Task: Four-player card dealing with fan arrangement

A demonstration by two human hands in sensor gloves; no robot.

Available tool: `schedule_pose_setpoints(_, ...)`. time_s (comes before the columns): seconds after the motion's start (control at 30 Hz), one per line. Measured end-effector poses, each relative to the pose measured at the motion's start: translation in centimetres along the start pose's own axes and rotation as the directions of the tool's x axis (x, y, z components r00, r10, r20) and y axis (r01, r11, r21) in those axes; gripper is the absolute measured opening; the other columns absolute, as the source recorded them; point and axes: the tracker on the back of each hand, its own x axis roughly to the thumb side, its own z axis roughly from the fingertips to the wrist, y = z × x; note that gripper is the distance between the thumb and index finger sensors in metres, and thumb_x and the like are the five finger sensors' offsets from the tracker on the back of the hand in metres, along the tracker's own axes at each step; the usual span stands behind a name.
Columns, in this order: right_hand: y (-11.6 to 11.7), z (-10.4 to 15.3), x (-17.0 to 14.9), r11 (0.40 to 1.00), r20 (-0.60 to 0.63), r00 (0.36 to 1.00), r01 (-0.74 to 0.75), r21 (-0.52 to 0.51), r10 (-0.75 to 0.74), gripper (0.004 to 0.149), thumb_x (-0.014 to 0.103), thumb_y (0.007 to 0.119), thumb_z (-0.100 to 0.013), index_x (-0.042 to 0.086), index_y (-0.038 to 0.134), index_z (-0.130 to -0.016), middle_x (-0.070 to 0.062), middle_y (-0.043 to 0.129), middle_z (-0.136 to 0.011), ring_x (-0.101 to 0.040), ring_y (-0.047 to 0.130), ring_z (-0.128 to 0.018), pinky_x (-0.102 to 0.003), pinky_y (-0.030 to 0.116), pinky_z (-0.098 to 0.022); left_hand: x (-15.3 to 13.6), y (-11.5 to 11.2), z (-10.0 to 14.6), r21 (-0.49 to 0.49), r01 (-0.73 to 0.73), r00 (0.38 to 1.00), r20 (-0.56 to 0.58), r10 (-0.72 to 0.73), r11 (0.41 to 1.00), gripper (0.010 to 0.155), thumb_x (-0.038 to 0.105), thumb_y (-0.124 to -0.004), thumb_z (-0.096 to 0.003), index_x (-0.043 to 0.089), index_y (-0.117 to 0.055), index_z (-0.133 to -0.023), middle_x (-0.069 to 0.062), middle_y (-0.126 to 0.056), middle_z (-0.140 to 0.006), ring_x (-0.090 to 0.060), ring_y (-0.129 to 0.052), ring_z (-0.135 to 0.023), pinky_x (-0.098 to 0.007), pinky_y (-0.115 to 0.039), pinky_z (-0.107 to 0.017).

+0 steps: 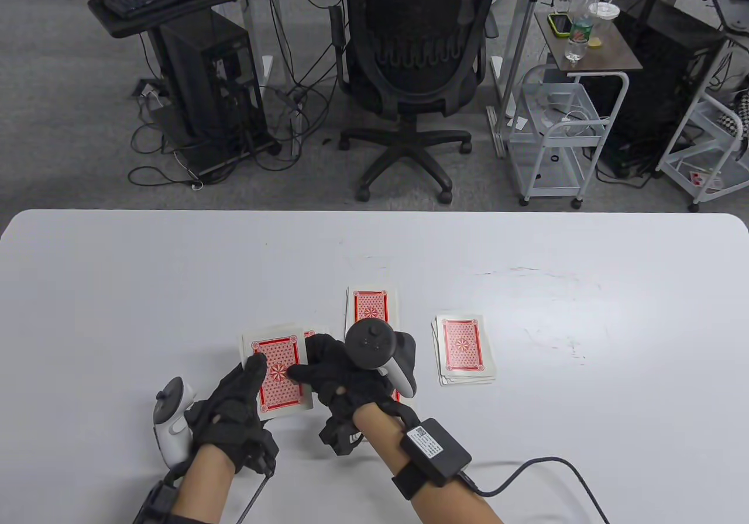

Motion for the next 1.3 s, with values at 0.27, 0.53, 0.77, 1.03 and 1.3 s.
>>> schedule_pose_setpoints(0.27,-2.3,-0.7,-2.4,0.983,-0.072,0.982,0.177,0.049,-0.173,0.056,0.027,0.089,-0.047,0.004,0.068,-0.094,-0.004,0.090,-0.071,-0.023,0.107,-0.054,-0.059,0.074,-0.052,0.2,0.5,0.1,0.040,0.007,1.000,-0.004,-0.007,0.999,0.046,0.055,-0.077,-0.0485,0.033,-0.080,-0.089,0.009,-0.096,-0.084,-0.024,-0.104,-0.071,-0.044,-0.090,-0.050)
schedule_pose_setpoints(0.53,-8.3,-4.8,-4.2,0.993,-0.181,0.980,-0.097,-0.062,0.085,0.065,0.028,0.087,-0.050,0.001,0.058,-0.101,-0.006,0.086,-0.075,-0.021,0.102,-0.046,-0.058,0.073,-0.051,0.1,1.8,-0.3,0.069,-0.012,1.000,-0.014,0.013,0.998,0.046,0.056,-0.076,-0.0492,0.034,-0.079,-0.090,0.009,-0.095,-0.085,-0.024,-0.104,-0.071,-0.044,-0.089,-0.051)
schedule_pose_setpoints(0.77,-8.6,-10.2,-7.1,0.930,-0.400,0.854,-0.367,-0.006,0.334,0.068,0.029,0.087,-0.050,0.001,0.054,-0.103,-0.006,0.085,-0.075,-0.018,0.098,-0.039,-0.057,0.073,-0.050,0.1,2.2,-0.3,0.089,-0.021,1.000,-0.011,0.022,0.996,0.046,0.056,-0.076,-0.0492,0.034,-0.079,-0.090,0.009,-0.095,-0.085,-0.024,-0.104,-0.071,-0.043,-0.089,-0.050)
schedule_pose_setpoints(1.03,-6.3,-12.4,-10.7,0.783,-0.528,0.617,-0.599,0.165,0.583,0.073,0.038,0.091,-0.046,0.006,0.058,-0.103,-0.001,0.086,-0.070,-0.014,0.095,-0.035,-0.055,0.074,-0.048,0.1,2.4,-0.4,0.101,-0.027,0.999,-0.019,0.029,0.995,0.046,0.056,-0.076,-0.0493,0.033,-0.079,-0.090,0.008,-0.095,-0.085,-0.024,-0.104,-0.071,-0.043,-0.089,-0.050)
schedule_pose_setpoints(1.3,-7.0,-11.1,-7.1,0.778,-0.431,0.680,-0.622,0.089,0.593,0.069,0.045,0.085,-0.050,0.010,0.059,-0.103,-0.003,0.084,-0.076,-0.016,0.097,-0.042,-0.055,0.072,-0.051,0.0,2.2,-0.5,0.095,-0.016,1.000,-0.023,0.019,0.995,0.046,0.056,-0.076,-0.0494,0.033,-0.079,-0.090,0.008,-0.095,-0.085,-0.024,-0.104,-0.071,-0.043,-0.089,-0.050)
